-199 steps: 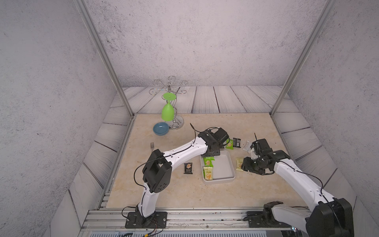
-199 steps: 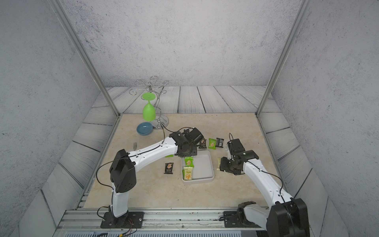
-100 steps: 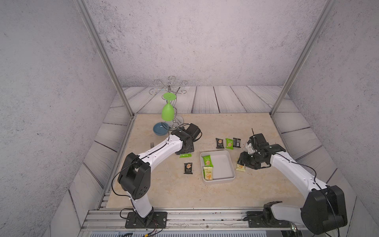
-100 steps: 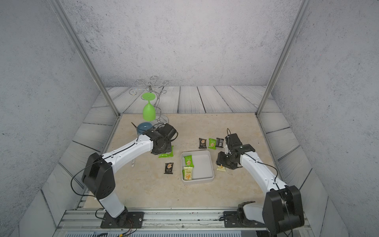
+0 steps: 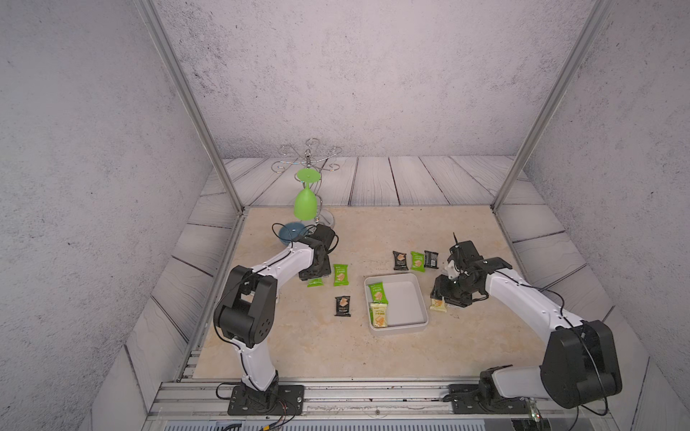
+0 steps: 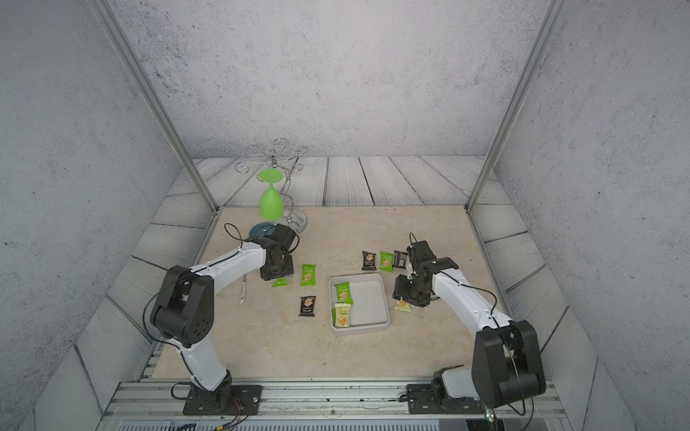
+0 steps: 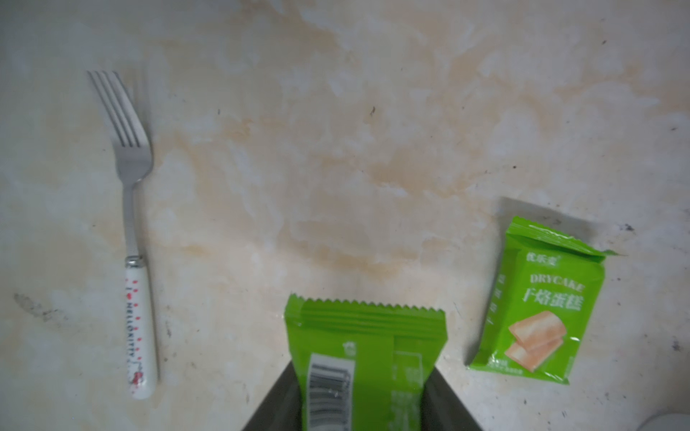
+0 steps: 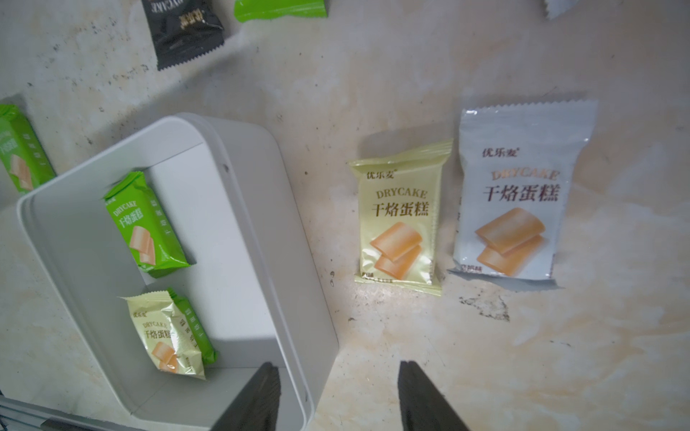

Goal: Take the cookies out of the storage box
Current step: Place the cookie at the center of the board.

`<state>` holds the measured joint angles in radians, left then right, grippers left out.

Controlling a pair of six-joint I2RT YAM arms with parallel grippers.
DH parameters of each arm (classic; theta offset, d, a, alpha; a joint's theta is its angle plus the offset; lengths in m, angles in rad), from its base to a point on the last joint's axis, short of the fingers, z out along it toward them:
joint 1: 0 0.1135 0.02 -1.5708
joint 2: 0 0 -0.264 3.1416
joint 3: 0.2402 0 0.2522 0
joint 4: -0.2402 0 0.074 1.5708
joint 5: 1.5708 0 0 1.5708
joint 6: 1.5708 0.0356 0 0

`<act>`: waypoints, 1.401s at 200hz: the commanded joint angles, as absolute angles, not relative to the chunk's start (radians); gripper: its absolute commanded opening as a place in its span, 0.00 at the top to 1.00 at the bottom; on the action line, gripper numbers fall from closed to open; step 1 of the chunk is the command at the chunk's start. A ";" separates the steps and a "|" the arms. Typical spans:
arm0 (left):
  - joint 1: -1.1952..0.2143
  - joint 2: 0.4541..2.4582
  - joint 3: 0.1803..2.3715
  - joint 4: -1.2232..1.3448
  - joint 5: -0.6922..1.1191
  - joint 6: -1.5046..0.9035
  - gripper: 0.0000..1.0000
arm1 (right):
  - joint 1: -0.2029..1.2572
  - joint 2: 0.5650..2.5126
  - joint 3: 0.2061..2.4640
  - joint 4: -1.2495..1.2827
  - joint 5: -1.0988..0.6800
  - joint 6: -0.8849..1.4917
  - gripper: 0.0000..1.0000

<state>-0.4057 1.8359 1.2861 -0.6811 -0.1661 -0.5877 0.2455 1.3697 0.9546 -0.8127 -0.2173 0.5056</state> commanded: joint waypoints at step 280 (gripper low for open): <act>-0.737 1.687 1.365 -0.729 -0.169 -0.930 0.27 | 0.245 1.245 0.907 -0.848 -0.211 0.465 0.44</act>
<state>-0.6674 1.6943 1.3239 -0.6918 -0.1230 -0.8200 0.2455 1.2839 0.9234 -0.8555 -0.1841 0.4633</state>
